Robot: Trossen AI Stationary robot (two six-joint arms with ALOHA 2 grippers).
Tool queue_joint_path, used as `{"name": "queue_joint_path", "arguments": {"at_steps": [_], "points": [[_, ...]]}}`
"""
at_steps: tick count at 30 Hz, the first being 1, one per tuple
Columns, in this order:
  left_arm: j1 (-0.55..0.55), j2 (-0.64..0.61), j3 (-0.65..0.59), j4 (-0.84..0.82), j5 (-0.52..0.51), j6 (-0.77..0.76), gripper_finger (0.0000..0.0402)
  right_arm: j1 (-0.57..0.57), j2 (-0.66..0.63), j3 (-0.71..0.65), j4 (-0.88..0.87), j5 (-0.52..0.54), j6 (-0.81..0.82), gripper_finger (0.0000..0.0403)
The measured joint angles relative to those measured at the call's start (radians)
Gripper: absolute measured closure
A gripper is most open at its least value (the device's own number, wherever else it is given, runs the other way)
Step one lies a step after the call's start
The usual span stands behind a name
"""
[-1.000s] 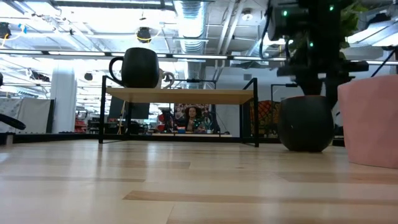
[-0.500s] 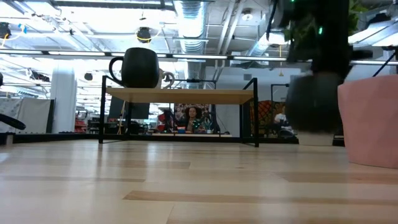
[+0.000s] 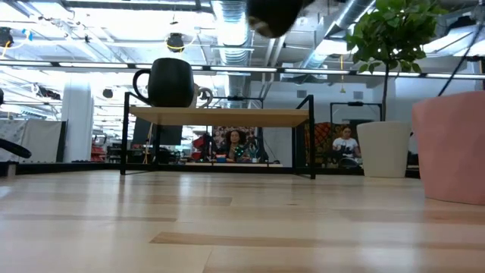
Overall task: Place coffee mugs
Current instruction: Put the black and orange cup on the shelf
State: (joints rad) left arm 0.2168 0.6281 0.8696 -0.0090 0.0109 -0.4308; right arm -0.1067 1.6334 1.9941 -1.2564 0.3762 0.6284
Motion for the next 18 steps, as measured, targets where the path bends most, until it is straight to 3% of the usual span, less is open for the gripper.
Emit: {"name": "queue_joint_path", "arguments": {"at_steps": [4,8,18], "points": [[0.0,0.0,0.0,0.0,0.0,-0.001,0.023,-0.116,0.175,0.2,-0.02,-0.002,-0.112,0.0361],[0.0,0.0,0.0,0.004,0.0,-0.01,0.023,-0.227,0.324,0.342,0.026,-0.018,-0.12,0.0361],[0.0,0.0,0.0,0.008,0.0,-0.026,0.023,-0.331,0.47,0.34,0.09,-0.097,-0.054,0.0361]]}}
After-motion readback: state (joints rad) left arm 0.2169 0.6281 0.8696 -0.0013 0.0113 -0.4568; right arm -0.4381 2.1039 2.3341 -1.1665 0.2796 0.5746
